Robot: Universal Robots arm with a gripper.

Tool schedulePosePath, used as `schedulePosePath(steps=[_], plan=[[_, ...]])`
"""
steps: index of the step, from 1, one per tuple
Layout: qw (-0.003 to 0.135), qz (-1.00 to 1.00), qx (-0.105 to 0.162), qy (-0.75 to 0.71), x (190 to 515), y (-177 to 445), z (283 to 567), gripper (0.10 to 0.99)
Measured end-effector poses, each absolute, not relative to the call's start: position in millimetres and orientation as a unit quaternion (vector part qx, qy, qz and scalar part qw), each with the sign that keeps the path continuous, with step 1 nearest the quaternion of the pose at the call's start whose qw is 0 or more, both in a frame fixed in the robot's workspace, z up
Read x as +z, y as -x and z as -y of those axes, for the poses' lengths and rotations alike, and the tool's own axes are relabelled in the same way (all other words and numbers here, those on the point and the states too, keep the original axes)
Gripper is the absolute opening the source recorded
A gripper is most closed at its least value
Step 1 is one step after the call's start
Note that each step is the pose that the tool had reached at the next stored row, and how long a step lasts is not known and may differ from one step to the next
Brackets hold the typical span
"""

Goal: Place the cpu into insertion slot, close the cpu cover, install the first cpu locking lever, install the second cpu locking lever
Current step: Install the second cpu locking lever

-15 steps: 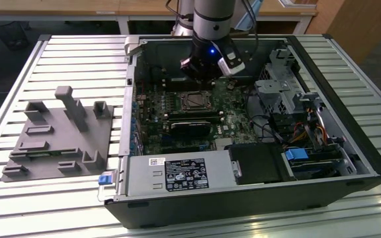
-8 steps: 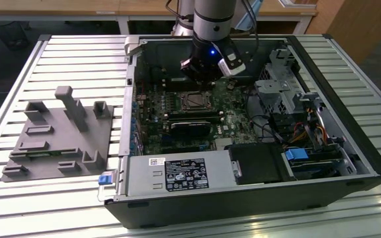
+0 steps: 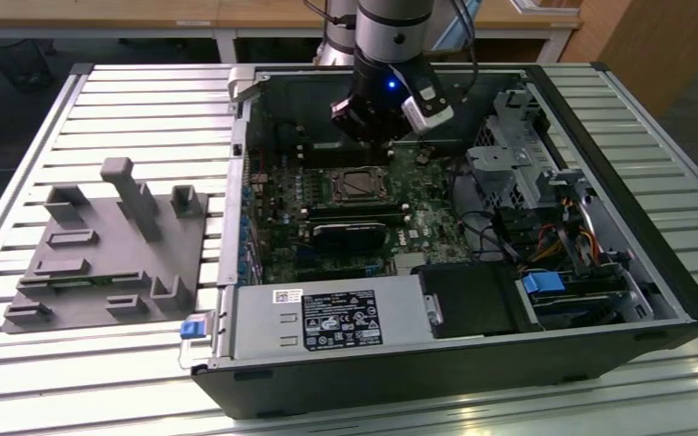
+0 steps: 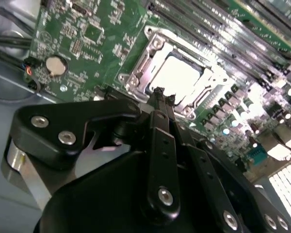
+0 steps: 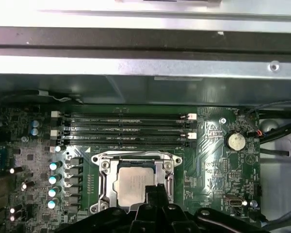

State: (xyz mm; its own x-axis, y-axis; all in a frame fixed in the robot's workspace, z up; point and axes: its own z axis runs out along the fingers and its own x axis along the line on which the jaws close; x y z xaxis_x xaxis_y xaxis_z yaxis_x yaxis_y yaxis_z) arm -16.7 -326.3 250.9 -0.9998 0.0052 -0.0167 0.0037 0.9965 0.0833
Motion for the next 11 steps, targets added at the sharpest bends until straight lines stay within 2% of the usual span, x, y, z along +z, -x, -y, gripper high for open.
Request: schedulePosePath(steps=[11], plan=[[0.008, -0.999, 0.042, -0.002, 250.9, 16.8, 331.5, 0.110]])
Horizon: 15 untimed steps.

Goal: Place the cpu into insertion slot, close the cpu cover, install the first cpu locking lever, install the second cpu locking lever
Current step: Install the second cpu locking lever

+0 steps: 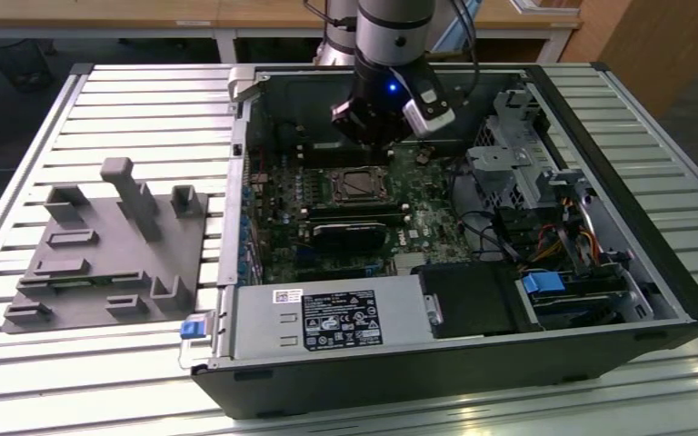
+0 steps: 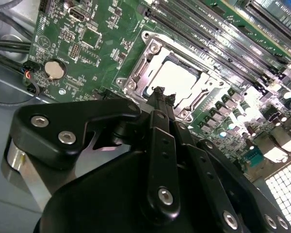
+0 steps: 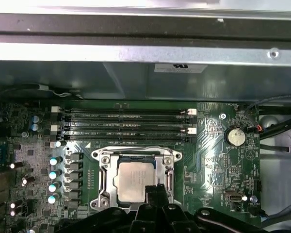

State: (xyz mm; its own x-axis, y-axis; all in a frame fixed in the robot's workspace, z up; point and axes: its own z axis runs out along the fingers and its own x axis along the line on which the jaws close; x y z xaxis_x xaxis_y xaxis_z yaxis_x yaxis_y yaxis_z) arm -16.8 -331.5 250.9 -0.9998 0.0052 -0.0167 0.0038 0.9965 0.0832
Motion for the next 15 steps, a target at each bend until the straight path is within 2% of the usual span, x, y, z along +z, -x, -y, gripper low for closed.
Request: schedulePosePath(steps=[15], plan=[[0.008, -0.999, 0.042, -0.002, 250.9, 16.8, 338.7, 0.110]])
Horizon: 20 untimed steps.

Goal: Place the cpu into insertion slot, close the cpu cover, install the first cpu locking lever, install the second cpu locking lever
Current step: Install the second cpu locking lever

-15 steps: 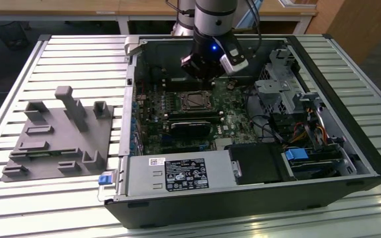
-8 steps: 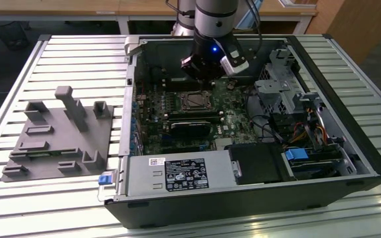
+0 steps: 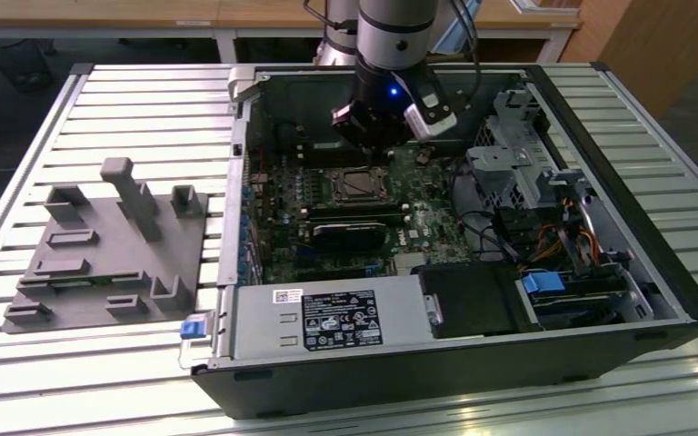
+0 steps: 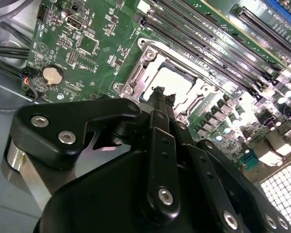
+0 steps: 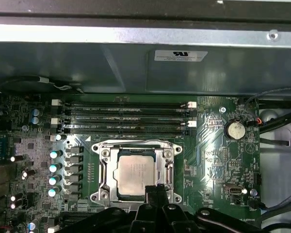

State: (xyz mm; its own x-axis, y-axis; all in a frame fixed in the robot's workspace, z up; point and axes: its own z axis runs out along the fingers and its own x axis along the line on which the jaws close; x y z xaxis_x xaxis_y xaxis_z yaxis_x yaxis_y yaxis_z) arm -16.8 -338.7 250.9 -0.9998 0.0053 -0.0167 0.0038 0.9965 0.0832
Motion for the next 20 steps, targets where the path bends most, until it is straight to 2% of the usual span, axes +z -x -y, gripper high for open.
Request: schedulePosePath(steps=[20], plan=[[0.008, -0.999, 0.046, -0.002, 250.8, 16.8, 352.1, 0.110]])
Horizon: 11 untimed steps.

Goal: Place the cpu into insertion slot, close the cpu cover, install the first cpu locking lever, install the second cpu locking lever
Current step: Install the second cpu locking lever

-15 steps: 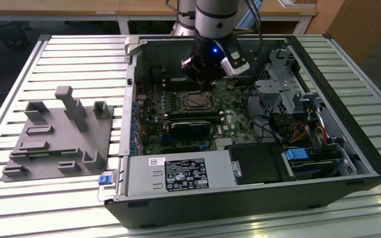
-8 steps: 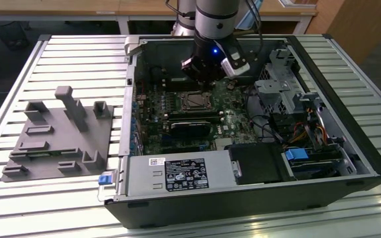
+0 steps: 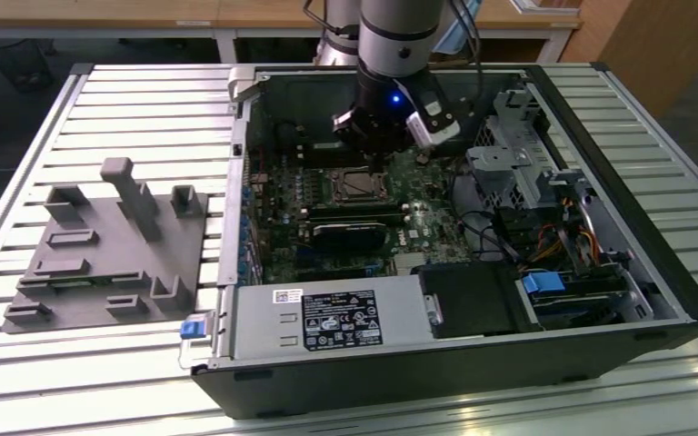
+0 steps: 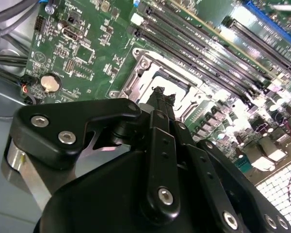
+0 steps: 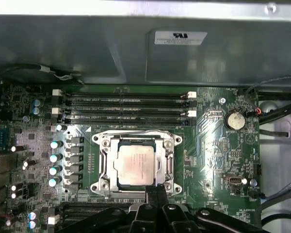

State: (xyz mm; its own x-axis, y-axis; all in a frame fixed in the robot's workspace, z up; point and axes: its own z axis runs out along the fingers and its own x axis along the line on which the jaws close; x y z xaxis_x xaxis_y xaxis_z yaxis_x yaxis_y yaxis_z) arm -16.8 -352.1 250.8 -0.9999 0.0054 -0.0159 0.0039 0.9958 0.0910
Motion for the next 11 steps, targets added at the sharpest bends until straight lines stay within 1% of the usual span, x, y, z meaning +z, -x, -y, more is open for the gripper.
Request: schedulePosePath(steps=[6, 11], plan=[[0.008, -0.998, 0.056, -0.002, 246.6, 16.9, 361.7, 0.110], [0.007, -0.998, 0.057, -0.002, 239.8, 16.9, 365.1, 0.110]])
